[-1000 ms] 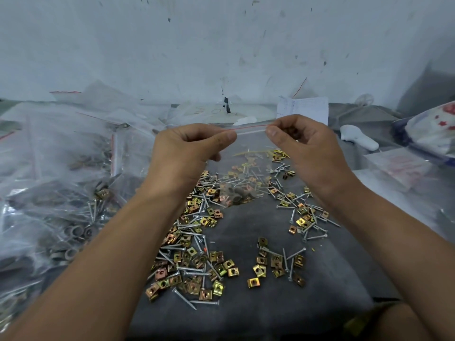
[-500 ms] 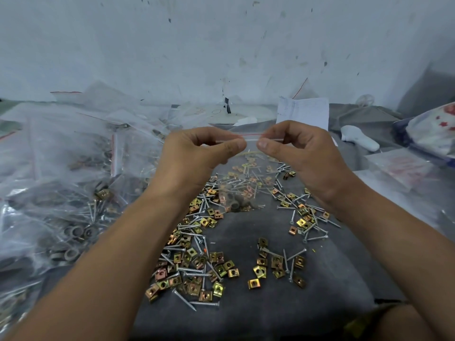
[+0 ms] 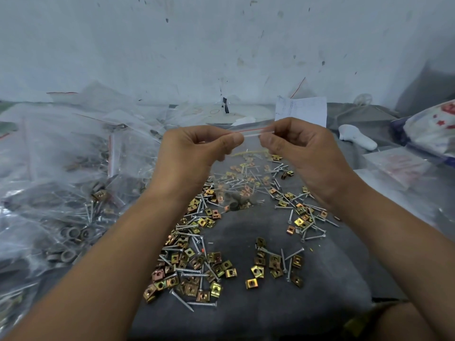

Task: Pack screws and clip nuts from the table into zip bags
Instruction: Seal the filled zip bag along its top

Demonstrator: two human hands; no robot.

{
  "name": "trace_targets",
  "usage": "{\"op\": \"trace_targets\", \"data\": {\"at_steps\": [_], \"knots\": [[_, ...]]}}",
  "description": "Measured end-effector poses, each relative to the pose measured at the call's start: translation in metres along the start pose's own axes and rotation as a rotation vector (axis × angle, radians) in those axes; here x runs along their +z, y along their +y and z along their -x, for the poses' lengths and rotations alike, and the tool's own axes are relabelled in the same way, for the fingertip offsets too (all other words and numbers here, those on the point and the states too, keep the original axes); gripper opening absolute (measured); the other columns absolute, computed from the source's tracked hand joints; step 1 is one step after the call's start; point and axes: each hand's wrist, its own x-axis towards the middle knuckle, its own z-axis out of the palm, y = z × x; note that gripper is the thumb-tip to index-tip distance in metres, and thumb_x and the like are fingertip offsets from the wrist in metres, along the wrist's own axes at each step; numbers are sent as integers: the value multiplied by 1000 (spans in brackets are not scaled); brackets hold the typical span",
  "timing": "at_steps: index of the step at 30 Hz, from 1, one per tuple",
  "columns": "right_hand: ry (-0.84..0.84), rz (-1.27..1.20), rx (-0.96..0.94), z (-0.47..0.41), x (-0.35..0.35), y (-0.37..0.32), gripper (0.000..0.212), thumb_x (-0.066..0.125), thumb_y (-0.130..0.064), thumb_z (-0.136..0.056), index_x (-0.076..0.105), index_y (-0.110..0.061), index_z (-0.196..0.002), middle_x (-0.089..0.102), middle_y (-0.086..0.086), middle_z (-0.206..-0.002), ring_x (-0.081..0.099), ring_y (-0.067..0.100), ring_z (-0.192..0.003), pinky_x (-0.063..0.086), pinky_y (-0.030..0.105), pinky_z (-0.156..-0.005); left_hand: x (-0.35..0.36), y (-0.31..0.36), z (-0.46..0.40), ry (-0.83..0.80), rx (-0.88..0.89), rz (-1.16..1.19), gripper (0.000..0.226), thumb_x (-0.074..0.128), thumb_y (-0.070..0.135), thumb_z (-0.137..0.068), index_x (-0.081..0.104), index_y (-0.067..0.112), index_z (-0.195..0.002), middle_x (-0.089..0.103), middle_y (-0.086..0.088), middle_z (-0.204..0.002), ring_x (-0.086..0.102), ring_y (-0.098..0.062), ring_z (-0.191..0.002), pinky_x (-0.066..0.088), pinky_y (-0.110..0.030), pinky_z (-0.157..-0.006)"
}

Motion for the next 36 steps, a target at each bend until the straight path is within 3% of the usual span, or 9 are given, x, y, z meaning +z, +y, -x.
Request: {"op": "trace_targets", "data": {"at_steps": [4,8,13,19,27,32,36], "knots": [[19,-40,0,0,-1,0,22,77,-33,-84,78,-17,-98,75,-1,-87,66,6,-81,54,20,-79,-3,3,1,-7,79,-47,7,89,29,-81,84,27,-84,77,5,-72,62,-3,-60,47,-13,-55],[46,-66,-10,-1,-4,1,19,78,-32,-85,79,-18,-97,76,1,-86,66,7,-79,54,20,-78,-5,7,4,-26,173,-96,12,91,22,-79,84,22,-89,79,13,-78,68,6,-67,52,-11,-64],[17,-111,-4,0,-4,1,21,77,-28,-86,78,-14,-101,76,0,-89,67,8,-83,54,20,-81,-6,9,5,5,217,-160,9,89,29,-81,82,30,-86,75,20,-73,61,3,-65,48,-13,-62],[-56,-112,17,3,6,1,25,76,-17,-90,76,-9,-114,78,5,-107,72,14,-101,54,21,-88,-2,8,5,5,178,-132,7,89,26,-85,83,25,-87,79,10,-80,69,1,-74,50,-11,-66],[-42,-200,45,2,17,2,29,77,-27,-83,76,-10,-107,78,1,-101,70,8,-97,53,19,-87,-2,5,4,-37,118,-48,6,88,19,-87,82,21,-87,81,6,-86,76,-6,-82,55,-14,-70],[-49,-221,47,1,19,4,21,78,-27,-84,78,-16,-103,77,0,-100,70,8,-98,53,19,-86,0,4,4,-55,96,-34,6,86,20,-89,84,17,-94,82,4,-89,77,-10,-87,58,-20,-75],[-57,-222,47,1,20,2,20,78,-29,-85,79,-18,-102,77,0,-100,70,9,-98,53,18,-85,0,5,4,-53,76,-20,4,85,18,-90,83,16,-93,82,4,-88,76,-6,-83,55,-16,-71]]}}
